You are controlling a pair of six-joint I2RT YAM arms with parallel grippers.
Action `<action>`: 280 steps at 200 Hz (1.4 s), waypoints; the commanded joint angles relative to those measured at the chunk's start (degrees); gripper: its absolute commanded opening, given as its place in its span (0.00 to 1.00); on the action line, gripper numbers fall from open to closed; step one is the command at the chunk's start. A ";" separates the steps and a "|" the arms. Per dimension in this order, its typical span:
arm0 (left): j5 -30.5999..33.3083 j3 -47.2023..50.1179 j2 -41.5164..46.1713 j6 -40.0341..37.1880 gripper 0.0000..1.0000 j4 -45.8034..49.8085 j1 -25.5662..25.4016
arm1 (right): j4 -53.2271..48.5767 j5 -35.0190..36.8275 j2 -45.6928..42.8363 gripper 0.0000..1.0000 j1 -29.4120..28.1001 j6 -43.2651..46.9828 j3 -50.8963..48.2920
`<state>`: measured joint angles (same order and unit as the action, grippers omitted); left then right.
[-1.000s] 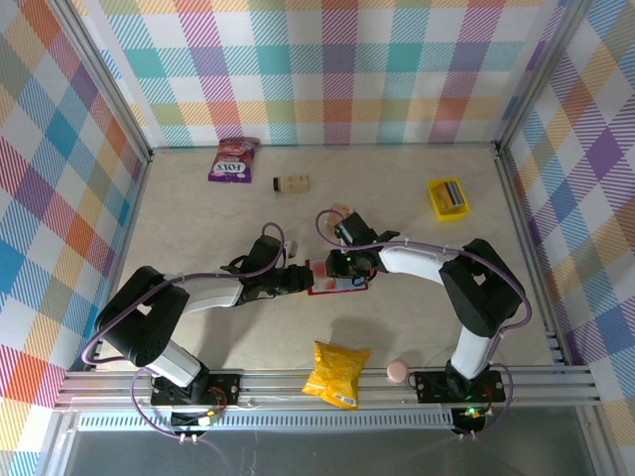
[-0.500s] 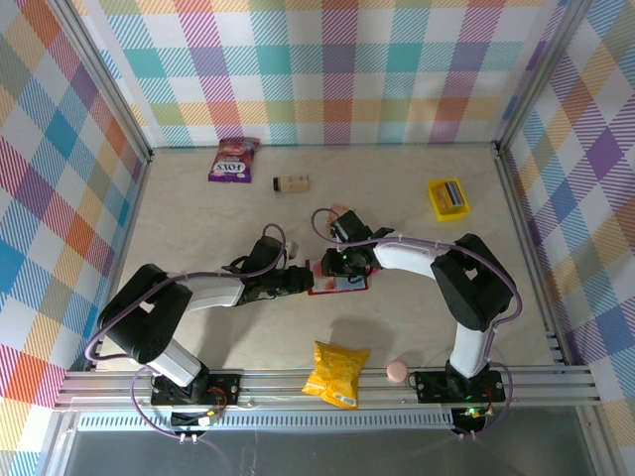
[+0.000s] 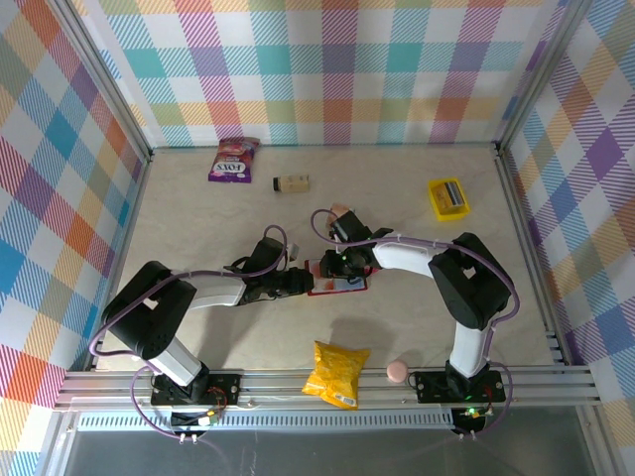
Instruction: Put the credit cards into the card holder
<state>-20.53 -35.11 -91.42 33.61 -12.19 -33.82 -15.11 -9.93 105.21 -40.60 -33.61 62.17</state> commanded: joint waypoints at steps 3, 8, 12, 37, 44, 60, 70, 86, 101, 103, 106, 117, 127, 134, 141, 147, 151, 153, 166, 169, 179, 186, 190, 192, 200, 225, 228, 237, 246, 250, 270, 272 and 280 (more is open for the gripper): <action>-1.53 -0.28 -0.65 0.06 0.35 -0.21 0.60 | 1.19 -2.32 0.79 0.31 -0.27 0.05 0.88; -1.53 -0.31 -0.76 0.06 0.35 -0.21 0.60 | 1.19 -2.45 0.84 0.31 -0.27 -0.04 0.87; -1.53 -0.31 -0.78 0.04 0.35 -0.21 0.60 | 1.19 -2.53 0.89 0.31 -0.27 0.01 0.91; -1.70 -0.39 -0.96 0.01 0.35 -0.38 0.60 | 2.00 -3.20 1.05 0.30 -0.26 -0.32 0.85; -1.70 -0.39 -0.96 0.19 0.35 -0.43 0.60 | 2.13 -3.41 1.06 0.30 -0.31 -0.52 0.90; -1.70 -0.39 -1.02 0.14 0.35 -0.47 0.60 | 2.64 -4.08 0.88 0.30 -0.27 -0.76 0.78; -1.70 -0.39 -1.12 0.14 0.34 -0.47 0.60 | 2.73 -4.25 0.75 0.30 -0.27 -0.93 0.70; -1.62 -0.39 -1.11 0.14 0.34 -0.56 0.60 | 2.87 -4.72 0.63 0.30 -0.21 -0.93 0.75; -1.61 -0.48 -1.20 0.14 0.34 -0.58 0.60 | 3.22 -5.34 0.40 0.30 -0.27 -1.00 0.51; -1.59 -0.48 -1.15 0.14 0.34 -0.56 0.60 | 3.35 -5.40 0.32 0.30 -0.23 -1.06 0.45; -1.61 -0.53 -1.20 0.14 0.34 -0.68 0.60 | 3.49 -5.44 0.29 0.30 -0.26 -1.03 0.42; -1.61 -0.48 -1.14 0.14 0.34 -0.65 0.61 | 3.64 -5.45 -0.14 0.31 -0.26 -1.27 0.16; -1.53 -0.42 -1.05 0.14 0.34 -0.65 0.60 | 3.84 -5.12 -0.88 0.32 -0.20 -1.42 -0.30; -1.53 -0.38 -0.91 0.10 0.34 -0.65 0.60 | 4.04 -4.65 -1.62 0.33 -0.07 -1.68 -0.88; -1.44 -0.31 -0.74 -0.01 0.34 -0.65 0.60 | 4.42 -3.97 -2.82 0.34 0.06 -2.04 -1.67; -1.36 -0.18 -0.55 0.01 0.34 -0.65 0.64 | 4.75 -3.34 -3.98 0.35 0.23 -2.44 -2.50; -1.31 -0.13 -0.35 0.01 0.34 -0.65 0.60 | 4.98 -2.99 -4.75 0.36 0.42 -2.57 -3.13; -1.27 -0.13 -0.34 0.05 0.34 -0.65 0.60 | 5.15 -2.88 -5.25 0.36 0.54 -2.73 -3.40; -1.09 0.04 0.05 -0.03 0.34 -0.65 0.60 | 6.01 -2.17 -8.49 0.39 1.41 -3.31 -5.82; -1.09 0.04 0.09 -0.03 0.34 -0.65 0.60 | 6.00 -1.84 -8.98 0.40 1.62 -3.37 -6.43; -1.04 0.13 0.27 -0.03 0.35 -0.65 0.60 | 6.26 -0.52 -11.79 0.42 2.46 -3.57 -8.46; -1.00 0.21 0.40 -0.03 0.35 -0.67 0.60 | 6.24 0.62 -13.74 0.43 2.98 -3.68 -9.91; -1.00 0.22 0.44 -0.03 0.35 -0.65 0.60 | 6.31 1.15 -14.99 0.43 3.33 -3.74 -10.74; -1.00 0.22 0.47 -0.03 0.35 -0.65 0.60 | 6.28 1.34 -15.57 0.43 3.51 -3.77 -11.10; -0.93 0.31 0.54 -0.03 0.35 -0.65 0.60 | 6.19 2.19 -17.60 0.44 4.21 -3.83 -12.73; -0.44 0.61 1.36 -0.12 0.35 -0.56 0.60 | 4.99 4.14 -21.95 0.47 6.20 -2.97 -15.82; -0.35 0.72 1.53 -0.16 0.35 -0.65 0.60 | 4.77 4.40 -22.19 0.47 6.30 -2.74 -15.97; 0.09 0.88 2.17 -0.33 0.35 -0.52 0.60 | 4.29 4.86 -22.98 0.47 6.56 -2.03 -16.50; 0.39 1.09 2.75 -0.55 0.36 -0.47 0.60 | 3.62 5.45 -23.46 0.47 6.59 -1.48 -16.69; 0.49 1.16 2.94 -0.63 0.36 -0.47 0.60 | 3.28 5.65 -23.47 0.47 6.65 -1.32 -16.68; 0.67 1.45 3.65 -0.82 0.37 -0.55 0.60 | 2.65 5.26 -23.22 0.47 6.68 -0.05 -16.53; 0.67 1.45 3.69 -0.82 0.37 -0.56 0.60 | 2.70 5.14 -23.15 0.47 6.63 0.10 -16.46; 0.55 1.45 3.62 -0.83 0.37 -0.64 0.60 | 2.67 4.77 -22.80 0.47 6.58 0.59 -16.21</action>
<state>-20.29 -34.50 -89.30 33.56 -12.34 -33.65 -11.20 -5.50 82.65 -33.82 -35.46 46.15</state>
